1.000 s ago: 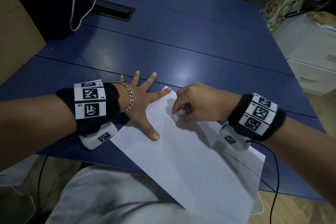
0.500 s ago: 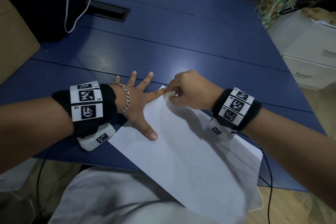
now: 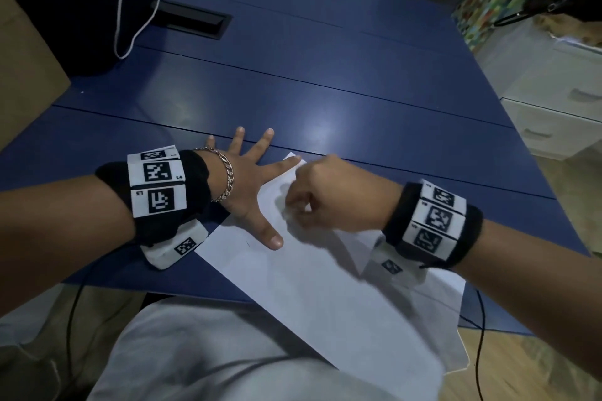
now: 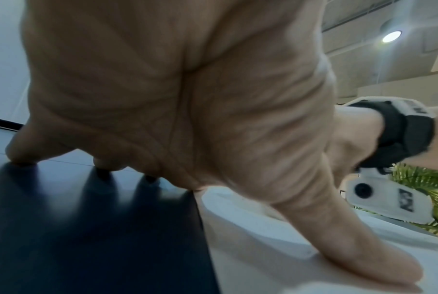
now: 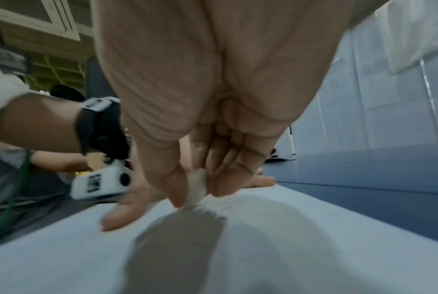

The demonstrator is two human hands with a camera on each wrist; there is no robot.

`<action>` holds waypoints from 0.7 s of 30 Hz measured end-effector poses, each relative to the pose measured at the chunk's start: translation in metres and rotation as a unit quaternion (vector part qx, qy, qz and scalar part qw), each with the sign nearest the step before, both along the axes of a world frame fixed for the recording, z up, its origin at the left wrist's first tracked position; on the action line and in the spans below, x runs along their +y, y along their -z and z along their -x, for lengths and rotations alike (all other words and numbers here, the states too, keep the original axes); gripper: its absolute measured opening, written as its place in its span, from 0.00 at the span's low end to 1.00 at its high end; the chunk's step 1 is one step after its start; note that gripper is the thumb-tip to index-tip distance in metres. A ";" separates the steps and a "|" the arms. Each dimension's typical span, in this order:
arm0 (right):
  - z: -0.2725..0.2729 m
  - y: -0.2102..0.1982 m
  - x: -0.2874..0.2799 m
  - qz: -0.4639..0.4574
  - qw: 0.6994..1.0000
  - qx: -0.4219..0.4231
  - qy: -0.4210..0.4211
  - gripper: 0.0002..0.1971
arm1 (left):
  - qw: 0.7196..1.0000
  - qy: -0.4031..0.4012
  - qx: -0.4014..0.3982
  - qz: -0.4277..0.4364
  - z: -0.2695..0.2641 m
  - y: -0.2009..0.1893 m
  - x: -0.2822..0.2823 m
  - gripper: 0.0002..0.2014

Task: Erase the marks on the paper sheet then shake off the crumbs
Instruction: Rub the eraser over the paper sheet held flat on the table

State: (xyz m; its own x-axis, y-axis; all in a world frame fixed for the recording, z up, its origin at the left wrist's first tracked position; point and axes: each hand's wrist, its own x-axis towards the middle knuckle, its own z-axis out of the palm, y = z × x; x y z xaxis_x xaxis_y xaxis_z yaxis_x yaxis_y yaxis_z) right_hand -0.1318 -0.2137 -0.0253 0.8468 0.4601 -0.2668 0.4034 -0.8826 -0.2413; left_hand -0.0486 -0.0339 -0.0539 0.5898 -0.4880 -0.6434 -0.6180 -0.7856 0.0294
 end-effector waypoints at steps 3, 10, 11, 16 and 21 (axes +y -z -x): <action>0.022 -0.007 -0.016 0.013 1.000 0.003 0.015 0.08 | 1.000 0.000 0.002 0.003 0.000 -0.002 0.000 0.77; 0.081 0.007 -0.057 0.014 0.991 -0.027 0.133 0.05 | 0.997 0.030 -0.065 0.005 0.029 -0.001 0.009 0.75; 0.083 0.008 -0.062 0.017 0.989 -0.036 0.140 0.04 | 0.996 0.043 -0.081 0.001 0.038 -0.002 0.012 0.73; 0.079 0.006 -0.075 0.011 0.987 -0.038 0.154 0.03 | 0.990 0.081 -0.106 0.033 0.064 -0.010 0.024 0.60; 0.063 -0.009 -0.067 0.007 0.992 -0.005 0.128 0.02 | 0.990 0.076 -0.024 0.116 0.035 -0.003 0.007 0.56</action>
State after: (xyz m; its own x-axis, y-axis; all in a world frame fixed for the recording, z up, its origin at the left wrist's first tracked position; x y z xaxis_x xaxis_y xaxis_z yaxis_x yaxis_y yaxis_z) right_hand -0.1952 -0.2810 -0.0167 0.9382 0.2262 -0.2618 0.1685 -0.9596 -0.2255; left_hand -0.0836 -0.0265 -0.0506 0.5261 -0.7044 -0.4765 -0.7331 -0.6596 0.1658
